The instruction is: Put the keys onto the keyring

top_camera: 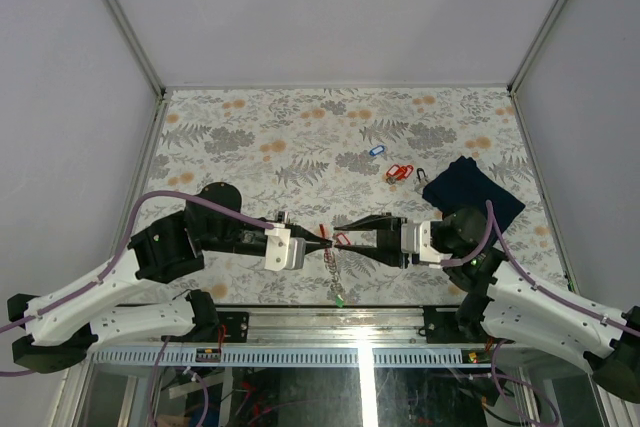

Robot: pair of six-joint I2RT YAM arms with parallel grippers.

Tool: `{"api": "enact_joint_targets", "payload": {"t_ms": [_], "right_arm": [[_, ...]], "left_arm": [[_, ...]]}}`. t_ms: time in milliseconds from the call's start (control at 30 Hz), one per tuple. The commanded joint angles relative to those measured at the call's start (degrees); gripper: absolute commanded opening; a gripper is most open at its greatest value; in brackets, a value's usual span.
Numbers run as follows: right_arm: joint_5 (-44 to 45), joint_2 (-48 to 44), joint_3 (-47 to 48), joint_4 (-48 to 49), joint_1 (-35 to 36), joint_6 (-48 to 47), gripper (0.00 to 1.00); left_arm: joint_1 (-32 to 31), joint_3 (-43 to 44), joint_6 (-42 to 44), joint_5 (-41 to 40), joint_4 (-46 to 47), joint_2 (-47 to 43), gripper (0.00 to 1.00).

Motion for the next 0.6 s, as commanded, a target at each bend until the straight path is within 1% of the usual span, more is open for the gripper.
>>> {"api": "enact_joint_targets", "payload": {"t_ms": [0,200,267,367,467,567], "right_arm": [[-0.11,0.58,3.15,3.31,1.34,-1.41,0.39],[0.02,1.94,3.70,3.32,2.58,-1.59,0.27],[0.13,2.18,3.69,3.70,2.87,-1.45,0.22],[0.14,2.09,4.01,3.48,3.08,-0.86,0.11],[1.90,1.77,5.84,-1.01,3.09,0.43,0.02],[4.17,1.03,8.93,-9.32,3.10,1.35,0.00]], "left_arm": [[0.20,2.25,0.63,0.88,2.29,-0.23,0.00],[0.17,2.28,0.77,0.93,2.24,-0.16,0.00],[0.21,2.26,0.75,0.83,2.26,-0.20,0.00],[0.15,2.31,0.69,0.64,2.17,-0.29,0.00],[0.19,2.25,0.17,0.48,2.19,-0.78,0.00],[0.20,1.58,-1.45,0.79,3.42,-2.14,0.00]]}}
